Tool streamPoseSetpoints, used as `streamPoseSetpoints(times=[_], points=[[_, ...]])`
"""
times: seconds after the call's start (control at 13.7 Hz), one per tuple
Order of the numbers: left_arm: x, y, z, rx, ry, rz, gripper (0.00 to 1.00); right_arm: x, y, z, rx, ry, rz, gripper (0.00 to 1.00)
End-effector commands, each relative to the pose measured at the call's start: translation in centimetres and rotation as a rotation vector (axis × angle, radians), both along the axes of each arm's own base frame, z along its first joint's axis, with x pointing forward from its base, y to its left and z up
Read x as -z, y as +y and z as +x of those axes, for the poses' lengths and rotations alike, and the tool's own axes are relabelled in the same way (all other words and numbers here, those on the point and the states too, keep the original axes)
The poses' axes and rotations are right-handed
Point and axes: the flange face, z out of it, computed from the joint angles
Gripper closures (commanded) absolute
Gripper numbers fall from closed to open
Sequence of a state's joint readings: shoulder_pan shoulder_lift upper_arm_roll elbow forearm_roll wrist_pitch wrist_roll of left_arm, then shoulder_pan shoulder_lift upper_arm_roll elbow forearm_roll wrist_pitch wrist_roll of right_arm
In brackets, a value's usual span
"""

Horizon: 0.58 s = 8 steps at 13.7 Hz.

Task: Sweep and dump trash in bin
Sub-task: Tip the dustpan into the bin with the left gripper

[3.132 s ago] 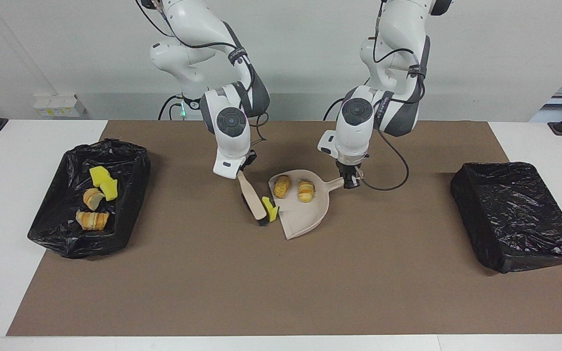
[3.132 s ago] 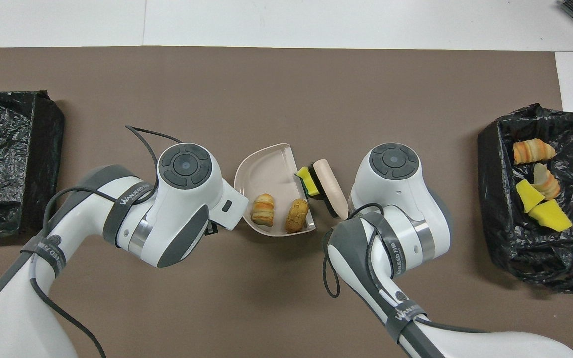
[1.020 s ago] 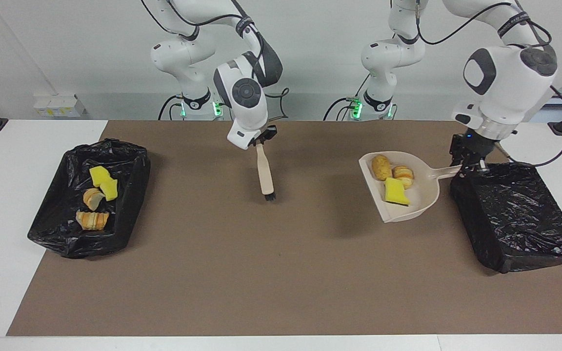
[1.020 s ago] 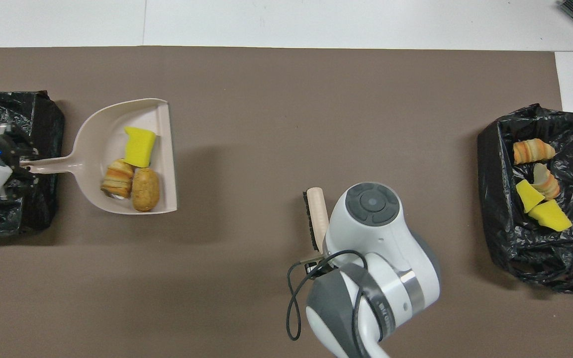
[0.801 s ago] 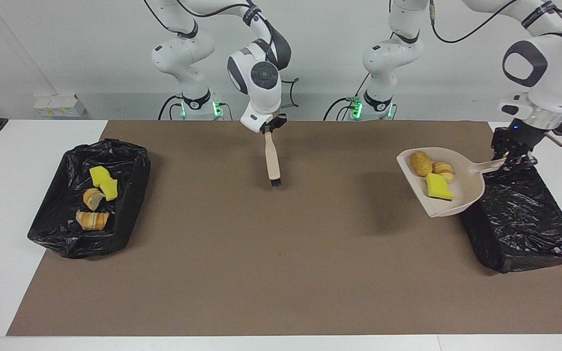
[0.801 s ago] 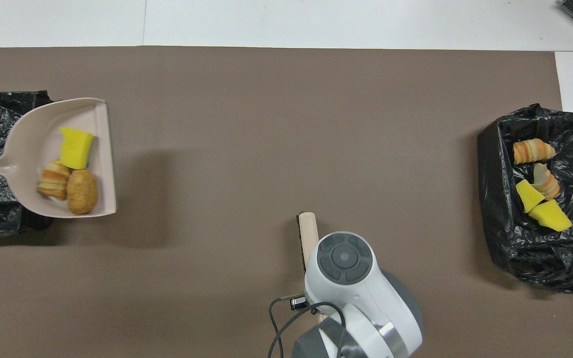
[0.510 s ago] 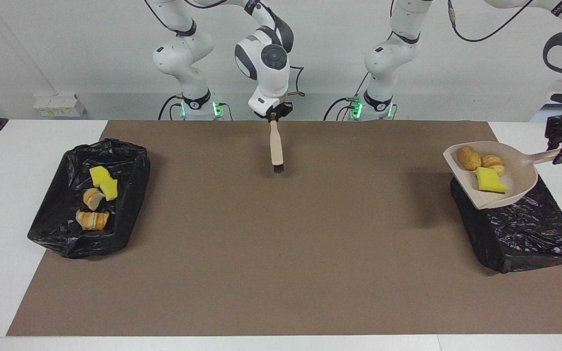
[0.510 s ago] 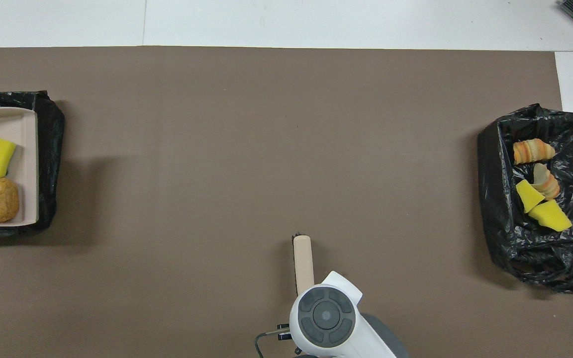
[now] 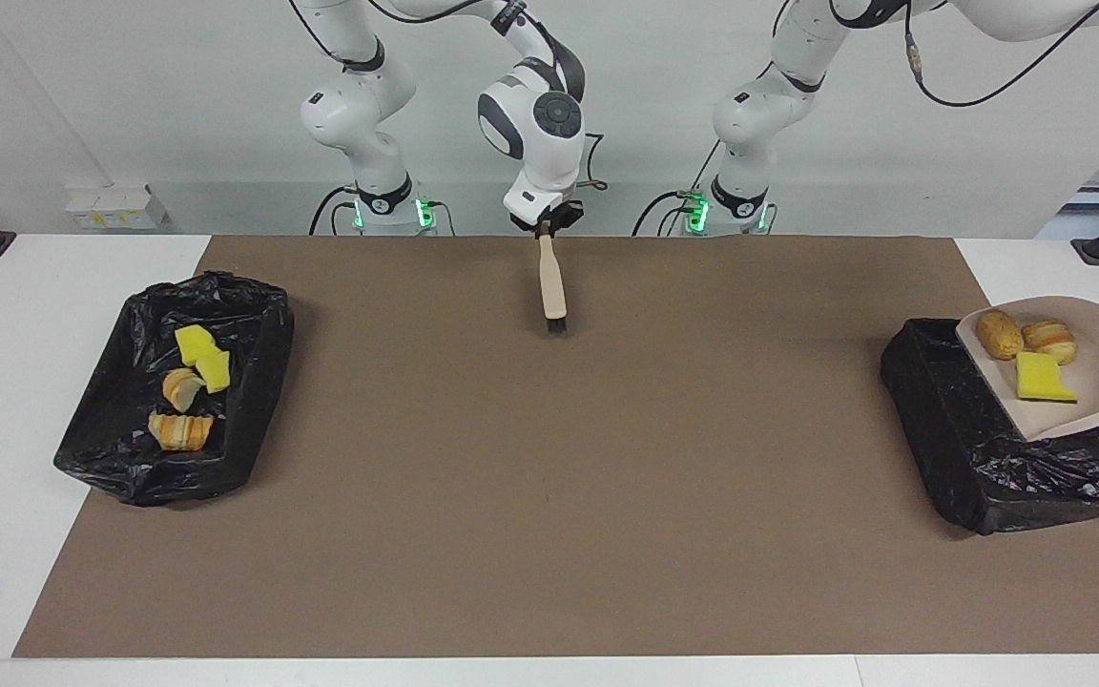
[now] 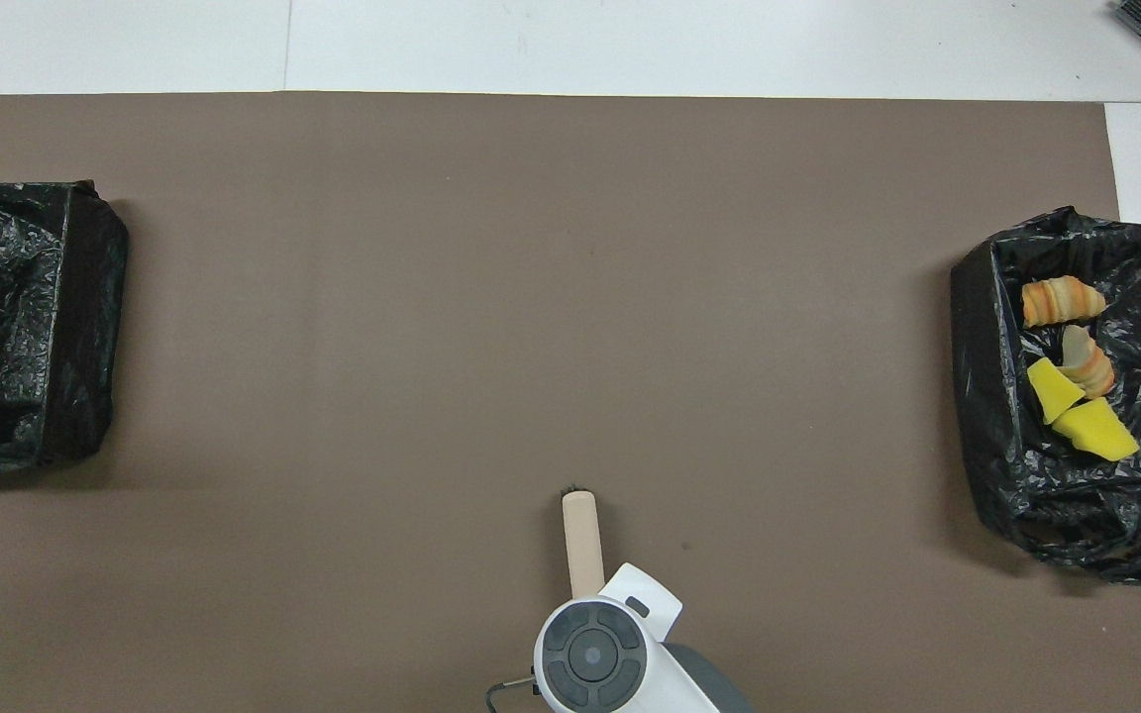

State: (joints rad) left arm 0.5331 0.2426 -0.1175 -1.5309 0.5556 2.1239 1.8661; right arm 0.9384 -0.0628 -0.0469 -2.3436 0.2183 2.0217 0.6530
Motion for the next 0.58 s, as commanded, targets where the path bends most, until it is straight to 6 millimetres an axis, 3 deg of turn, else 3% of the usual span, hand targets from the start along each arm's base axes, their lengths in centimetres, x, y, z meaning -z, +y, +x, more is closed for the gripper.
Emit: streamPoseSetpoints(times=[0.0,0.07,0.29,0.51], points=[[-1.1,0.4,0.5,-0.055,-0.041,0.107,1.00,-0.2,0.1,0.1,0.021,-0.006,0.000,0.79],[-1.1,0.5,0.5,-0.067,-0.044,0.131,1.00,-0.3,0.2,0.3,0.008,-0.008,-0.002,0.01],[-1.7,-0.1,0.3,-0.041,-0.001,0.273,1.00,-3.5,-0.6,3.9,0.054,-0.009,0.015,0.00],[-3.6,-0.3,-0.6,-0.092,-0.042,0.312,1.00,-7.3,-4.0,9.6,0.049,-0.019,0.065,0.00]])
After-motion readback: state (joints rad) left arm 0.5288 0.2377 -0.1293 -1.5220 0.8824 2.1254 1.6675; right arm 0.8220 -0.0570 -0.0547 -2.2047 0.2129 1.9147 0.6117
